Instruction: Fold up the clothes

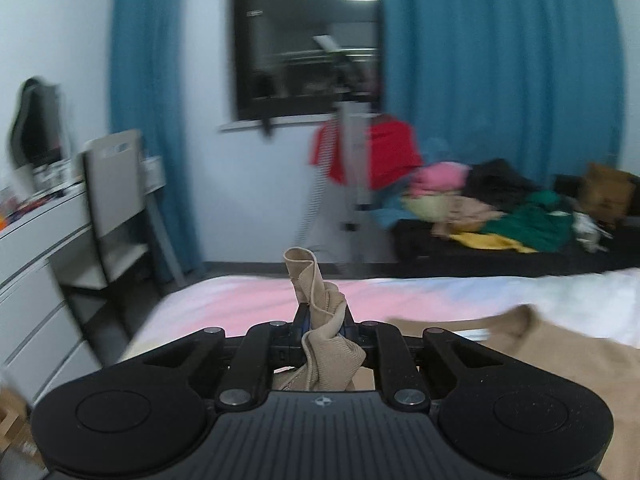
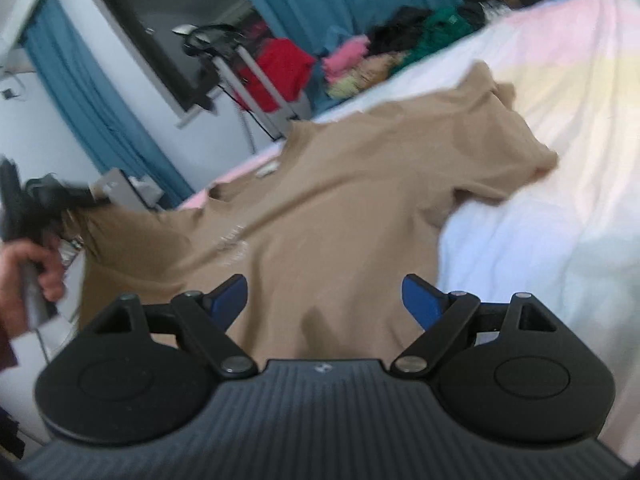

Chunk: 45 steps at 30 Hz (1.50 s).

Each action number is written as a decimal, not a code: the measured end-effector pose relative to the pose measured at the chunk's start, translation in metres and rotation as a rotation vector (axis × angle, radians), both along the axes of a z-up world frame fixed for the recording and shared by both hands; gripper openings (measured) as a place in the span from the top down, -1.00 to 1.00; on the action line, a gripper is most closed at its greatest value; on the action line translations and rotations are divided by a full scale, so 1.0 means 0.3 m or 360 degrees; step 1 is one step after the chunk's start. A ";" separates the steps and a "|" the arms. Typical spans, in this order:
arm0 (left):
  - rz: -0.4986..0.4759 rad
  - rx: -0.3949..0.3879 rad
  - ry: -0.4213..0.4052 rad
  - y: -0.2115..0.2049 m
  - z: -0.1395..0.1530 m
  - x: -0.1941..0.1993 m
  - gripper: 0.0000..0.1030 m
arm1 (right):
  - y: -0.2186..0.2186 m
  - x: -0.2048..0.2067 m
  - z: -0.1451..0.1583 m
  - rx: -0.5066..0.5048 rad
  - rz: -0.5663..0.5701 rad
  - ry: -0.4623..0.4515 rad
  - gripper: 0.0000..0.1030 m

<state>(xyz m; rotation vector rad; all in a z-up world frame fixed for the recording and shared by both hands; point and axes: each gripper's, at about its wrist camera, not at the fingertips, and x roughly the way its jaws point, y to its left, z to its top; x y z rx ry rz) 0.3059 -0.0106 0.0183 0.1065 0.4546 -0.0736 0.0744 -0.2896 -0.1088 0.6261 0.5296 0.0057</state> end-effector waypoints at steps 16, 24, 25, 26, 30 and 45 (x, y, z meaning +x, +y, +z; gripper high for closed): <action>-0.0204 -0.0128 0.0373 -0.438 -0.385 0.115 -0.39 | -0.051 0.058 -0.058 -0.0009 -0.0045 0.0030 -0.67; -0.0191 -0.0290 0.0253 -0.227 -0.208 -0.151 -0.48 | -0.039 0.070 -0.052 -0.0046 -0.0020 0.0005 -0.67; -0.0178 -0.0294 0.0231 -0.194 -0.180 -0.215 -0.50 | -0.035 0.068 -0.048 -0.0054 -0.0016 -0.0003 -0.67; -0.0167 -0.0292 0.0220 -0.158 -0.158 -0.281 -0.51 | -0.030 0.065 -0.043 -0.0063 -0.0012 -0.0015 -0.67; -0.0109 -0.0242 0.0156 -0.012 -0.085 -0.576 -0.56 | -0.009 0.045 -0.018 -0.0125 0.0000 -0.0070 -0.67; -0.0046 -0.0271 0.0157 0.310 -0.030 -1.088 -0.58 | 0.243 -0.233 0.140 -0.0373 0.0275 -0.0159 -0.67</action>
